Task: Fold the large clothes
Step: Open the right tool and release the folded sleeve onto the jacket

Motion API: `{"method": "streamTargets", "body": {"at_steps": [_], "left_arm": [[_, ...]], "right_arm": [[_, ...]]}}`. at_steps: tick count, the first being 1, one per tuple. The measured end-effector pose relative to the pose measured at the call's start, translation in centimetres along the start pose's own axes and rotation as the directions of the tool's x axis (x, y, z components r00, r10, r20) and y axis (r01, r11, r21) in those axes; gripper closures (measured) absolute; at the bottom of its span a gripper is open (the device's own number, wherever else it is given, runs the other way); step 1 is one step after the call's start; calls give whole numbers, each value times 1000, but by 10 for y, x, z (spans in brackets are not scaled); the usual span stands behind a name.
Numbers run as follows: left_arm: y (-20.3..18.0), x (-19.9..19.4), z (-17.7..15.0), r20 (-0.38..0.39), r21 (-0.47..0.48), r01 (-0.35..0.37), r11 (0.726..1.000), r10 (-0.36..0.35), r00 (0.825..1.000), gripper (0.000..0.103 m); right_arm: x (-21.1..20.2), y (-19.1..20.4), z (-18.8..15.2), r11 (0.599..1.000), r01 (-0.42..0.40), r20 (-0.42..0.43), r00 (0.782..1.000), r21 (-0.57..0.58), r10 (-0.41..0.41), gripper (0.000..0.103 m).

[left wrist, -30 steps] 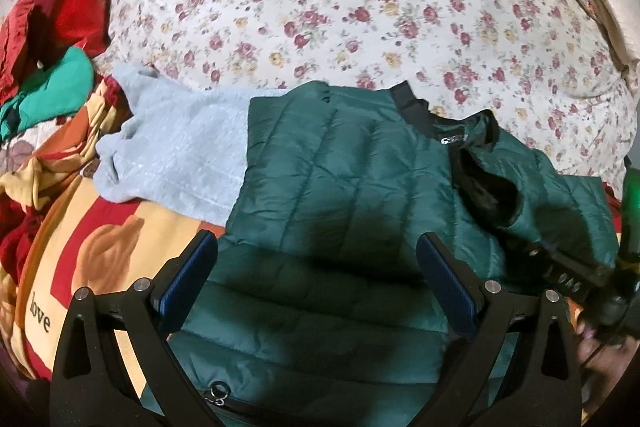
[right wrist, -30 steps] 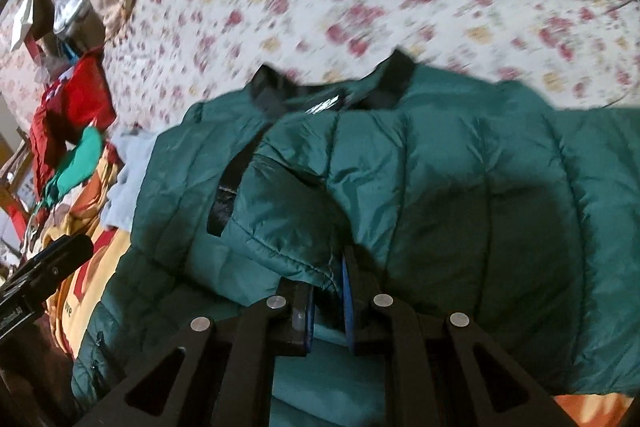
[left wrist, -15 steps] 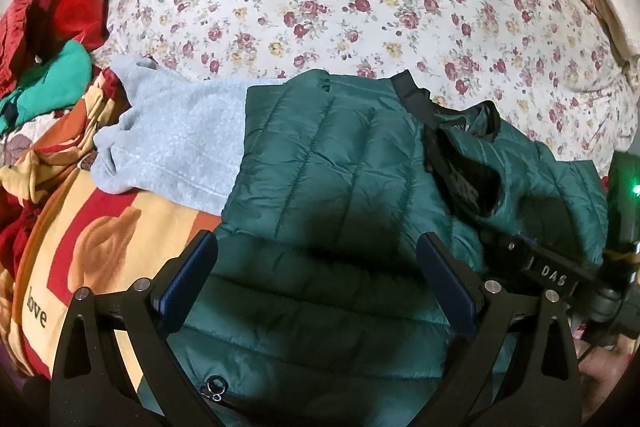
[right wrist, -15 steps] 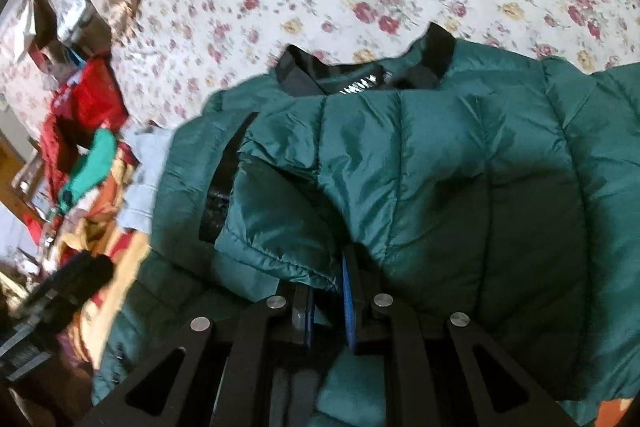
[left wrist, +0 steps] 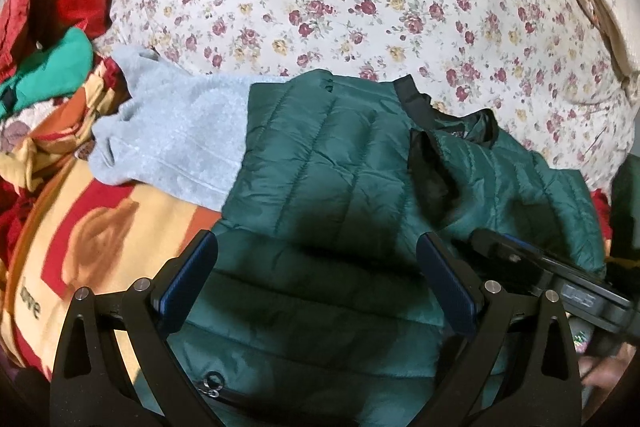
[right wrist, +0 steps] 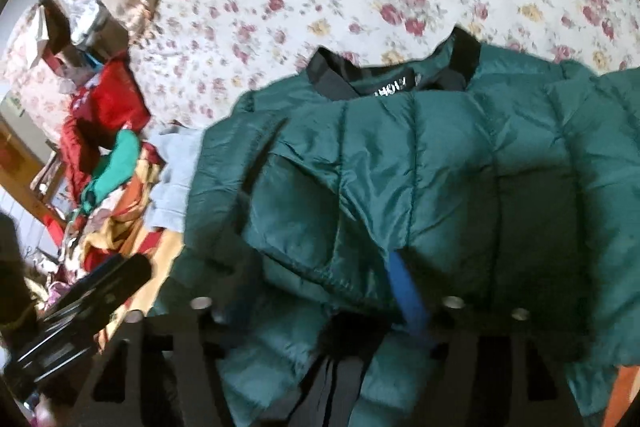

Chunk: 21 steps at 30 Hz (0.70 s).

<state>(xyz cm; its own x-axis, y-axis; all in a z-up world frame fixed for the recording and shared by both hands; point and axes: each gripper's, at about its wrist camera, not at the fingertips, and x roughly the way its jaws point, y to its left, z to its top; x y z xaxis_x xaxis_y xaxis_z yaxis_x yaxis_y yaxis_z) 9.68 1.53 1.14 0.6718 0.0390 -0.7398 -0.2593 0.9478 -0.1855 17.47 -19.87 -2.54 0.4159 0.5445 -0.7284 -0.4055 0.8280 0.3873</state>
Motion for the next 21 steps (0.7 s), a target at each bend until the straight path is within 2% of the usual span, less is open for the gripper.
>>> {"method": "streamTargets", "body": {"at_steps": [5, 8, 11, 13, 21], "left_arm": [[-1, 2, 4, -1, -67, 90, 994, -90, 996, 3], [-4, 8, 8, -10, -113, 141, 984, -143, 990, 3], [-16, 19, 12, -47, -112, 168, 979, -175, 984, 3], [-28, 27, 13, -67, -102, 186, 977, -194, 979, 3], [-74, 66, 15, -114, -13, 174, 985, -175, 978, 4]], "right_arm": [[-46, -5, 2, 1000, 19, 55, 998, -18, -18, 36], [-71, -16, 3, 997, 72, 96, 993, -24, -69, 36], [-96, -33, 2, 987, 158, 124, 980, -16, -155, 36], [-110, -47, 1, 982, 188, 141, 972, 3, -186, 36], [-155, -108, -10, 955, 251, 198, 940, 156, -279, 36]]}}
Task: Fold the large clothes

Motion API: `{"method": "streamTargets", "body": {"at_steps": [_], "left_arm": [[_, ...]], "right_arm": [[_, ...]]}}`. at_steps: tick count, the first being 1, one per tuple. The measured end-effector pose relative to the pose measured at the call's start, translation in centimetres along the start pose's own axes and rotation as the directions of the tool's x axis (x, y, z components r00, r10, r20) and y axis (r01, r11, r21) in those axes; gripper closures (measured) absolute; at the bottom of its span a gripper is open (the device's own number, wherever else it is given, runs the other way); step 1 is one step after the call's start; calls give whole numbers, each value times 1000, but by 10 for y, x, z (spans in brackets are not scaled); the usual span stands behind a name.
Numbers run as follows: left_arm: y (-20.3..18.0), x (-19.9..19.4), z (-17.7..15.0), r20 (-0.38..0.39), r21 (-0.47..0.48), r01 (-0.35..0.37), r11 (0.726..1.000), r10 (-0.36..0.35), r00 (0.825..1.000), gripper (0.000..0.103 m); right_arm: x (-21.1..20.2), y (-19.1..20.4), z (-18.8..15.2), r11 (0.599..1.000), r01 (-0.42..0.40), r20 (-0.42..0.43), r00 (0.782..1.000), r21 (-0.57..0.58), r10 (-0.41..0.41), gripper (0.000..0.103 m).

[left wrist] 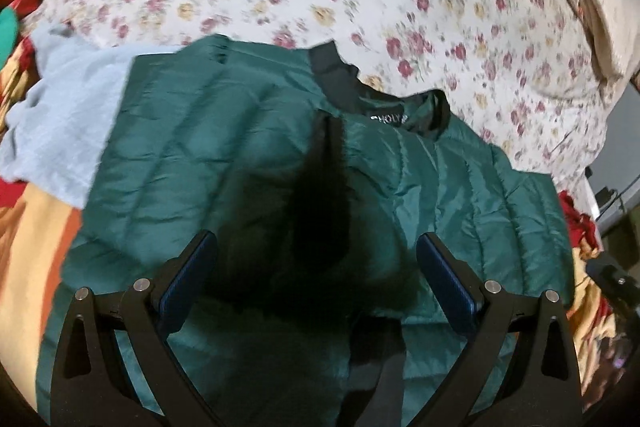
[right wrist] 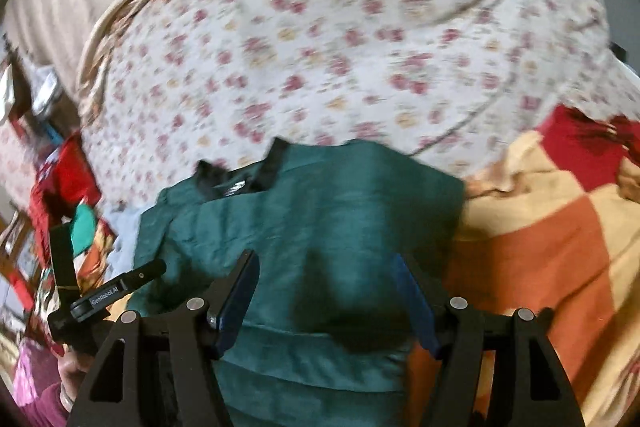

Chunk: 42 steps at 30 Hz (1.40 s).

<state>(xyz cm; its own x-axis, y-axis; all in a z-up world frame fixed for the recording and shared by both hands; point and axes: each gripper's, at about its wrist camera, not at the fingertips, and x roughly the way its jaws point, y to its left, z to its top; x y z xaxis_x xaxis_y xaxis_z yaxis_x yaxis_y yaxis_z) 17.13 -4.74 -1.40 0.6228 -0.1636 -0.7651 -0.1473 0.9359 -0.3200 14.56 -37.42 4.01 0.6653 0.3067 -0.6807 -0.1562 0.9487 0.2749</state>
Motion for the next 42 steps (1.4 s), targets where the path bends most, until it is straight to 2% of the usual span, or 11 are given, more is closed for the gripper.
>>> {"method": "streamTargets", "body": {"at_steps": [1, 2, 3, 5, 10, 18, 32, 33, 35, 37, 42], "left_arm": [[-4, 8, 2, -14, 11, -1, 1000, 1, 1000, 17], [-5, 12, 3, -27, 16, -3, 1000, 3, 1000, 57], [-7, 18, 6, -52, 24, -6, 1000, 7, 999, 73], [-9, 18, 11, -59, 42, -13, 999, 15, 998, 83], [6, -25, 35, 90, 75, -76, 994, 69, 994, 93], [60, -53, 54, 176, 39, -173, 984, 164, 971, 95], [105, -1, 36, 64, 18, -235, 972, 233, 970, 93], [105, 0, 36, 66, 18, -236, 972, 234, 970, 90], [103, 1, 37, 60, 28, -235, 972, 233, 971, 65], [102, -3, 36, 60, 23, -220, 975, 218, 974, 51], [99, -35, 33, 131, -10, -191, 982, 191, 973, 34]], "right_arm": [[-1, -7, 0, 1000, 9, -1, 1000, 12, -9, 36], [-1, -15, -2, 999, 20, -4, 1000, 31, -20, 36], [0, -21, -3, 999, 28, -7, 1000, 44, -27, 36], [1, -29, -5, 997, 38, -15, 999, 61, -38, 36], [8, -30, -7, 997, 32, -17, 999, 69, -31, 36], [42, 6, 0, 999, -27, -50, 998, 25, 28, 36], [149, 45, 16, 987, 51, -163, 984, -155, -76, 35], [149, 44, 16, 987, 56, -158, 984, -151, -80, 35], [144, 42, 17, 988, 70, -154, 984, -135, -91, 35], [129, 44, 18, 990, 86, -136, 986, -116, -101, 36], [91, 69, 22, 987, 39, -61, 997, -158, -49, 35]]}}
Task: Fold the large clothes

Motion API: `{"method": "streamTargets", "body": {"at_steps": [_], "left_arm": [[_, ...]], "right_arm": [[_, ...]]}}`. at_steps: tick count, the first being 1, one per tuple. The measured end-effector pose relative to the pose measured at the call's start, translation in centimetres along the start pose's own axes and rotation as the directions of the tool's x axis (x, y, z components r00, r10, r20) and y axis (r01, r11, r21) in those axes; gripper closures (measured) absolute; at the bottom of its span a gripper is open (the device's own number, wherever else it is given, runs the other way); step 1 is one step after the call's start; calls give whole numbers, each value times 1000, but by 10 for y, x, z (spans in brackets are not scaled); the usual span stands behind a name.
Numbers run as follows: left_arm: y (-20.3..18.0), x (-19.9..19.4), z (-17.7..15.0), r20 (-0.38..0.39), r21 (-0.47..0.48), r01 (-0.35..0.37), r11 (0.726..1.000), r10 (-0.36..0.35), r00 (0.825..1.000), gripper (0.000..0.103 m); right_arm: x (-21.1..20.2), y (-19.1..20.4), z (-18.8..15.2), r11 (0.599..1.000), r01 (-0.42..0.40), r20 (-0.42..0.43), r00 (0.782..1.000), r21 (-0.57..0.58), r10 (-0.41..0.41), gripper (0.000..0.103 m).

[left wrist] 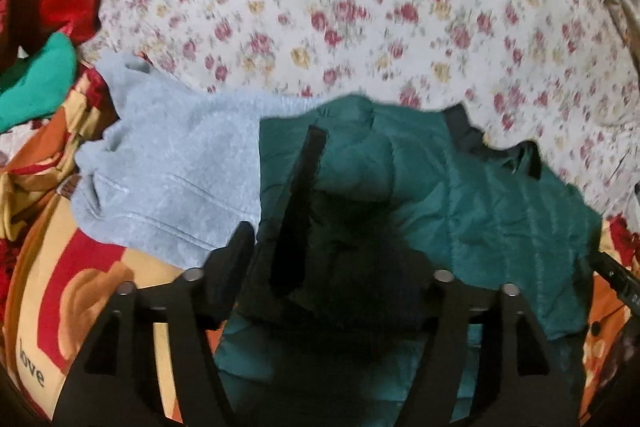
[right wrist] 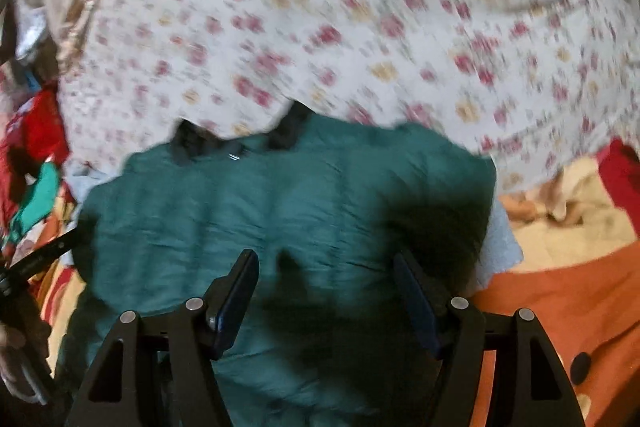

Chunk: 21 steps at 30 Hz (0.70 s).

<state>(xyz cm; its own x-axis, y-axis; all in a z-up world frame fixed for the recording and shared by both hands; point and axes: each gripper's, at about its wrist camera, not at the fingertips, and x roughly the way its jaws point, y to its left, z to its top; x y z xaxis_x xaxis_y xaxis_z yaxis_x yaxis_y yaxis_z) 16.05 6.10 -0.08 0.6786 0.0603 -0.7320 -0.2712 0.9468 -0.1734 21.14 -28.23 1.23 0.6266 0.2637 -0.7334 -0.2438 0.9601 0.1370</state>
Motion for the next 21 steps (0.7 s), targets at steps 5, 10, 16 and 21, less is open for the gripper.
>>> {"method": "streamTargets", "body": {"at_steps": [5, 10, 16, 21], "left_arm": [[-22, -11, -2, 56, 68, -19, 998, 15, 998, 32], [-43, 19, -7, 33, 133, -59, 989, 55, 998, 32], [-54, 57, -12, 2, 176, -90, 980, 91, 996, 29], [-54, 65, -13, -8, 168, -87, 982, 89, 996, 29]], "right_arm": [[7, 38, 5, 996, -36, -16, 999, -84, 34, 31], [43, 45, 3, 996, 3, -44, 999, -91, -7, 31], [69, 21, 0, 997, 53, -45, 997, -55, -56, 31], [74, 20, -2, 995, 68, -44, 997, -72, -71, 31]]}}
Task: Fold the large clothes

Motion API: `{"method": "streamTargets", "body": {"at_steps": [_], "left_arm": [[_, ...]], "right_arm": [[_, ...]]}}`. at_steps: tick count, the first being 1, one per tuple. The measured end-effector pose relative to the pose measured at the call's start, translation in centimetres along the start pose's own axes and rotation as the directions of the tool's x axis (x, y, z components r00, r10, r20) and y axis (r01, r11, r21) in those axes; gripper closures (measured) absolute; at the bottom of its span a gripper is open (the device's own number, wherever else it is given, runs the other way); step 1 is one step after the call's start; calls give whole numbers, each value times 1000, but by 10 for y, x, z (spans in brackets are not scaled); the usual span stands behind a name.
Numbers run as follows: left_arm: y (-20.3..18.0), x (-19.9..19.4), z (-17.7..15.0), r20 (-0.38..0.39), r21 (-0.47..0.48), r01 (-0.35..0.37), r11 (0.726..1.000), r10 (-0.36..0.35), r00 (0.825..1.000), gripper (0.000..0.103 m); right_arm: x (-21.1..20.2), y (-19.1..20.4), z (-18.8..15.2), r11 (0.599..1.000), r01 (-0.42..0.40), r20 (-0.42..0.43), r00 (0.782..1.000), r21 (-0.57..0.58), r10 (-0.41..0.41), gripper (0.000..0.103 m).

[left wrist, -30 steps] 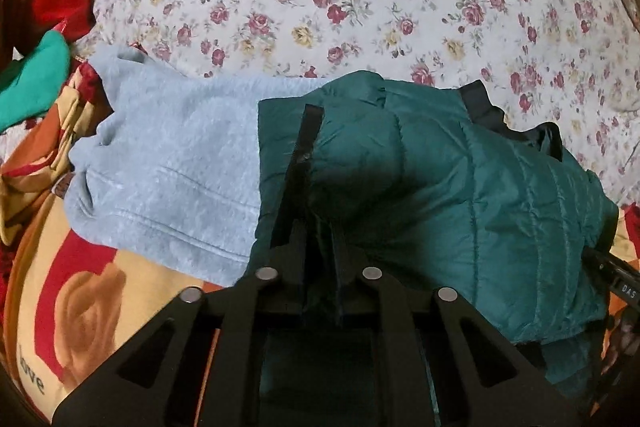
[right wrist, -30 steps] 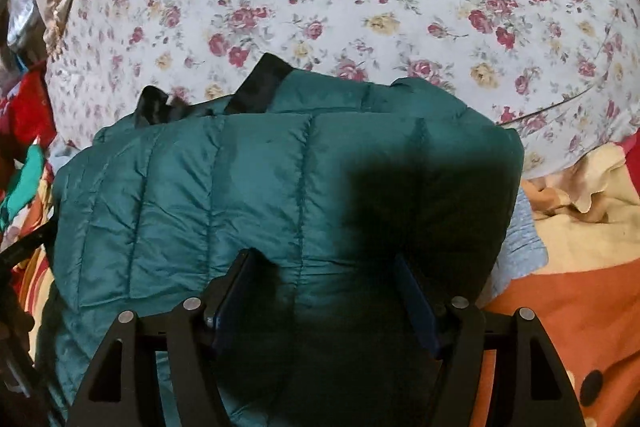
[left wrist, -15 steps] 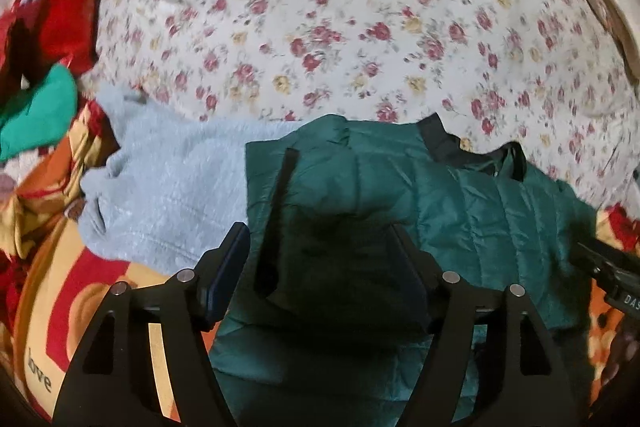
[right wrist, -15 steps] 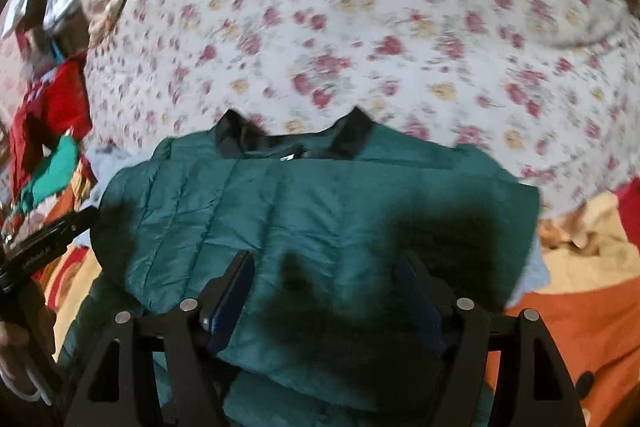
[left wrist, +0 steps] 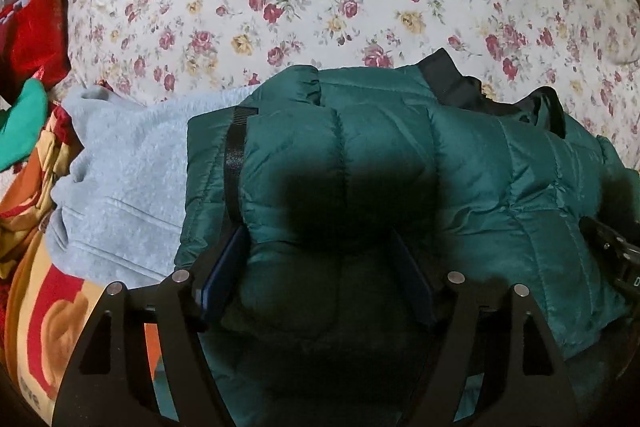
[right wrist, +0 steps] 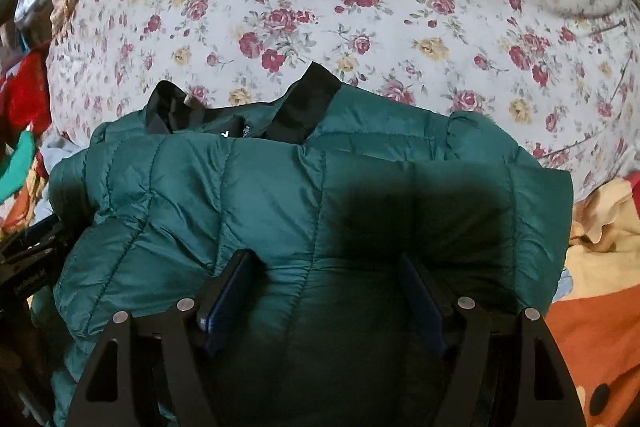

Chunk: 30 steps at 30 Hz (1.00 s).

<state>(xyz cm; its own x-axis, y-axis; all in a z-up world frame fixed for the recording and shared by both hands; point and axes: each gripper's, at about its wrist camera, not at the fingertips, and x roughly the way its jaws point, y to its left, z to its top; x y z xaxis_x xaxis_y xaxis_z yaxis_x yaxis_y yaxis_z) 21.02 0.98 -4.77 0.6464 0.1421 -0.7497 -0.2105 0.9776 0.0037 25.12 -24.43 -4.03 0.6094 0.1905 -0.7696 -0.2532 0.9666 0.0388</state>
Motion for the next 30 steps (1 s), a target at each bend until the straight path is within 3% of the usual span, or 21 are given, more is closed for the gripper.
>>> {"method": "streamTargets", "body": {"at_steps": [3, 6, 9, 14, 20, 23, 30], "left_arm": [[0, 0, -1, -4, 4, 1, 1000, -1, 1000, 29], [0, 1, -1, -7, 1, 2, 1000, -2, 1000, 29], [0, 1, -1, -3, -1, 0, 1000, 0, 1000, 28], [-1, 1, -2, 5, -2, -4, 1000, 4, 1000, 27], [0, 3, -2, -2, -20, -11, 1000, 11, 1000, 16], [1, 3, -2, -2, -27, -8, 1000, 8, 1000, 16], [2, 3, -3, 3, -25, -12, 1000, 12, 1000, 16]], "right_arm": [[-16, 0, 3, 1000, -13, -11, 1000, 5, 13, 31], [-49, 3, -2, 999, -45, 44, 998, -12, 45, 31], [-69, 4, -16, 998, -2, 72, 997, -56, 6, 31], [-39, -9, -35, 998, 28, -15, 999, -48, -28, 31], [-24, -13, -41, 999, 32, -19, 999, -33, -32, 28], [-32, -15, -40, 1000, 15, -26, 1000, -26, -15, 28], [-75, -21, -42, 999, 4, 79, 997, 32, -7, 29]]}}
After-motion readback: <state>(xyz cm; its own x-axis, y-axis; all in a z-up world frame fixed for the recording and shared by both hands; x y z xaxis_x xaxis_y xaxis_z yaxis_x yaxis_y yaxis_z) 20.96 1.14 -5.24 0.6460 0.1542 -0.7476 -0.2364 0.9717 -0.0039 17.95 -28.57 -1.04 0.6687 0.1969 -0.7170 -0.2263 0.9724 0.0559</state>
